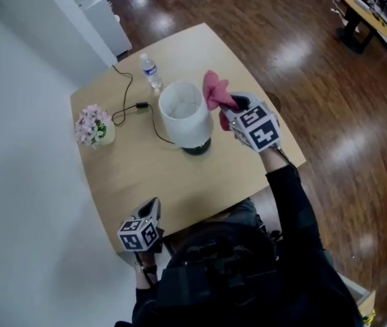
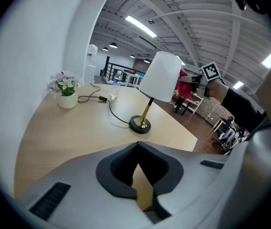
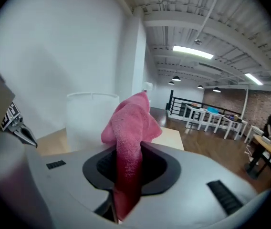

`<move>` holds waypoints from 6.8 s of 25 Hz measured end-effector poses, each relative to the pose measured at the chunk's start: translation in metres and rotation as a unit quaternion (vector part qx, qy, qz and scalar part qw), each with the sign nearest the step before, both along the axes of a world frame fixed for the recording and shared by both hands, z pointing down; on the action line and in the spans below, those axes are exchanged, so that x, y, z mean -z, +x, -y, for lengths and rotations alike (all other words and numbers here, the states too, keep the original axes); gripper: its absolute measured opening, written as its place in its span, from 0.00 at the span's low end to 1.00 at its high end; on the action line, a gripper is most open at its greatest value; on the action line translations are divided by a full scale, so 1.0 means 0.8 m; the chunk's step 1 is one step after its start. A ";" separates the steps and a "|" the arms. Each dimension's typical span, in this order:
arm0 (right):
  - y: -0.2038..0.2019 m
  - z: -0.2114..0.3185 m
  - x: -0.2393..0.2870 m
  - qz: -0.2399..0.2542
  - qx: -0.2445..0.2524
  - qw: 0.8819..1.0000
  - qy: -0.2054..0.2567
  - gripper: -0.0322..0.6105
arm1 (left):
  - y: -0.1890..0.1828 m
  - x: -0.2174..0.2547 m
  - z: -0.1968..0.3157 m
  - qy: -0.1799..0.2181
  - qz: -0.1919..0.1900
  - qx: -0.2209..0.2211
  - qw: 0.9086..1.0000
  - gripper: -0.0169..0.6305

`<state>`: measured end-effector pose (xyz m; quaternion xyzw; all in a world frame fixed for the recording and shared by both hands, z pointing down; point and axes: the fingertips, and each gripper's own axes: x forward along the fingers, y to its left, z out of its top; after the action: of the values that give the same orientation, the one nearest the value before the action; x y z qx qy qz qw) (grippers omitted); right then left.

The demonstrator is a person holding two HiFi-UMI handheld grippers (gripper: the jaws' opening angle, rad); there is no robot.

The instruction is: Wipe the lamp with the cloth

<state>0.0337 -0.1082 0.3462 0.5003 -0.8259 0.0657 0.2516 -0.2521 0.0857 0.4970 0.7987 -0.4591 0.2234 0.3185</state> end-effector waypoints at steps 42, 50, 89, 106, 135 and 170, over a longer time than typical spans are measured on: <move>-0.079 0.124 0.049 0.253 0.423 0.863 -0.112 0.18 | 0.145 -0.003 0.085 -0.110 0.064 0.179 0.975 0.03; -0.121 0.119 -0.010 0.237 0.443 0.849 -0.162 0.18 | 0.133 -0.012 0.085 -0.126 0.062 0.197 0.970 0.03; -0.178 0.153 -0.094 0.255 0.403 0.847 -0.236 0.18 | 0.118 -0.027 0.045 -0.129 0.042 0.219 0.966 0.03; -0.078 0.141 0.039 0.264 0.382 0.877 -0.126 0.18 | 0.123 -0.005 0.049 -0.088 0.026 0.205 0.974 0.03; -0.065 0.096 -0.286 -0.003 0.328 0.923 -0.200 0.17 | 0.153 -0.005 0.028 -0.096 0.054 0.153 0.982 0.03; -0.066 0.020 -0.352 0.072 0.130 0.963 -0.226 0.17 | 0.146 -0.189 0.179 -0.062 0.053 0.016 0.997 0.03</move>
<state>-0.0192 -0.1239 0.6280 0.3129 -0.8633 0.2532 0.3044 -0.1355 -0.0577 0.6485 0.7572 -0.4729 0.2883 0.3463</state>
